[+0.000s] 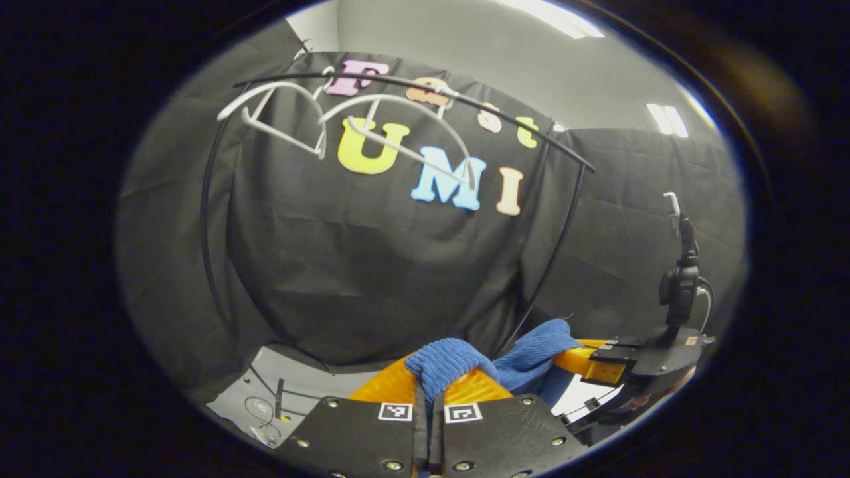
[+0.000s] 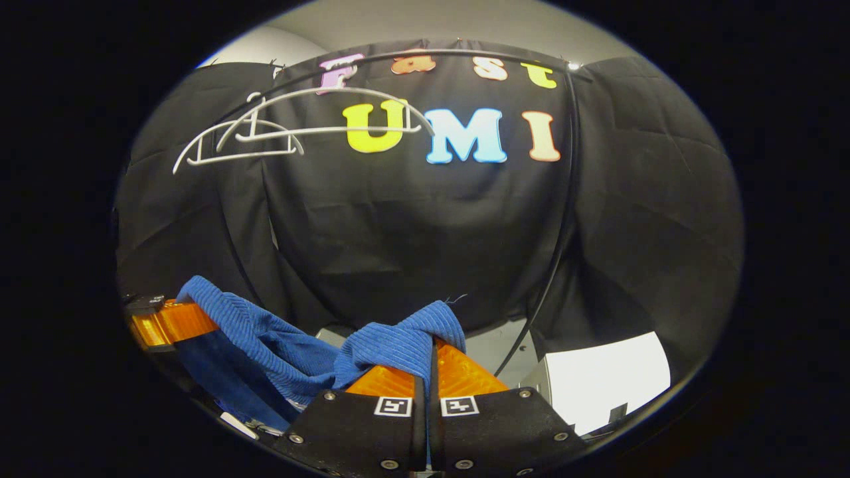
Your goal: Grasp the clothes on the hanger with both hands and then place them into the laundry hamper below.
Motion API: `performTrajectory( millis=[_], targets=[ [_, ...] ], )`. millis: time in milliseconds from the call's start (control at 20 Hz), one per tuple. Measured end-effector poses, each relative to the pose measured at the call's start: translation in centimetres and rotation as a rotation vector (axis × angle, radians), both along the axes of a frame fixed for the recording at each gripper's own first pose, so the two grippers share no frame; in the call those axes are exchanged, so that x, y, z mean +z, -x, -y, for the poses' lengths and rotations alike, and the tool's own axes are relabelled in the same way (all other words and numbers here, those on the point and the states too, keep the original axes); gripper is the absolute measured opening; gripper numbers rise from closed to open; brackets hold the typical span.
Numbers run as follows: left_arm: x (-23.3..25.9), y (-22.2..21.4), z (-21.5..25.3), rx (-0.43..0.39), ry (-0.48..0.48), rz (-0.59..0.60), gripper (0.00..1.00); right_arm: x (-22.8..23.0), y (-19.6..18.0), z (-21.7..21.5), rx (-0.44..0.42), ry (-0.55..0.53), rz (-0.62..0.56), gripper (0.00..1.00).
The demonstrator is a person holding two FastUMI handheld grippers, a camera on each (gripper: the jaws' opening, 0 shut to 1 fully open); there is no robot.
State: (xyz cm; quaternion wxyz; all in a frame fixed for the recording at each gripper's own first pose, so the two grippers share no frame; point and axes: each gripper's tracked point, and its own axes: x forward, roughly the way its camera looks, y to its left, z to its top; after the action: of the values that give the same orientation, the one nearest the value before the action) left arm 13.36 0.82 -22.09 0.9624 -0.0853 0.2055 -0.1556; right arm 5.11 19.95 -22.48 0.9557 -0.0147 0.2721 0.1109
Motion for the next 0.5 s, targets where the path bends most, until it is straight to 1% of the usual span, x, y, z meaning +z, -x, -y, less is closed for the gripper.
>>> performTrajectory(
  millis=[100,150,200,250,300,350,400,500],
  targets=[
    [-4.9,-0.8,-0.8,0.019,-0.045,-0.071,0.02,-3.8,0.2,0.4,-0.021,-0.003,-0.061,0.02],
    [-7.8,-1.2,-1.1,0.018,-0.069,-0.11,0.06,-5.8,0.3,0.2,-0.03,-0.014,-0.077,0.02],
    [-10.3,-1.9,-1.3,0.014,-0.09,-0.15,0.03,-8.3,0.0,0.4,-0.039,-0.009,-0.113,0.02],
    [-12.8,-2.2,-1.4,0.006,-0.112,-0.184,0.06,-10.7,-0.1,0.7,-0.054,-0.003,-0.159,0.02],
    [-15.1,-2.6,-1.4,-0.003,-0.132,-0.203,0.06,-13.0,-0.2,1.1,-0.078,-0.008,-0.197,0.02],
    [-17.3,-2.7,-1.5,-0.013,-0.154,-0.221,0.03,-14.9,0.3,1.5,-0.102,-0.018,-0.232,0.02],
    [-19.3,-2.7,-1.6,-0.021,-0.172,-0.241,0.03,-16.6,0.7,2.0,-0.128,-0.028,-0.27,0.02],
    [-23.0,-2.3,-2.0,-0.026,-0.179,-0.283,0.03,-19.3,1.8,2.7,-0.174,-0.049,-0.325,0.02]
  ],
)
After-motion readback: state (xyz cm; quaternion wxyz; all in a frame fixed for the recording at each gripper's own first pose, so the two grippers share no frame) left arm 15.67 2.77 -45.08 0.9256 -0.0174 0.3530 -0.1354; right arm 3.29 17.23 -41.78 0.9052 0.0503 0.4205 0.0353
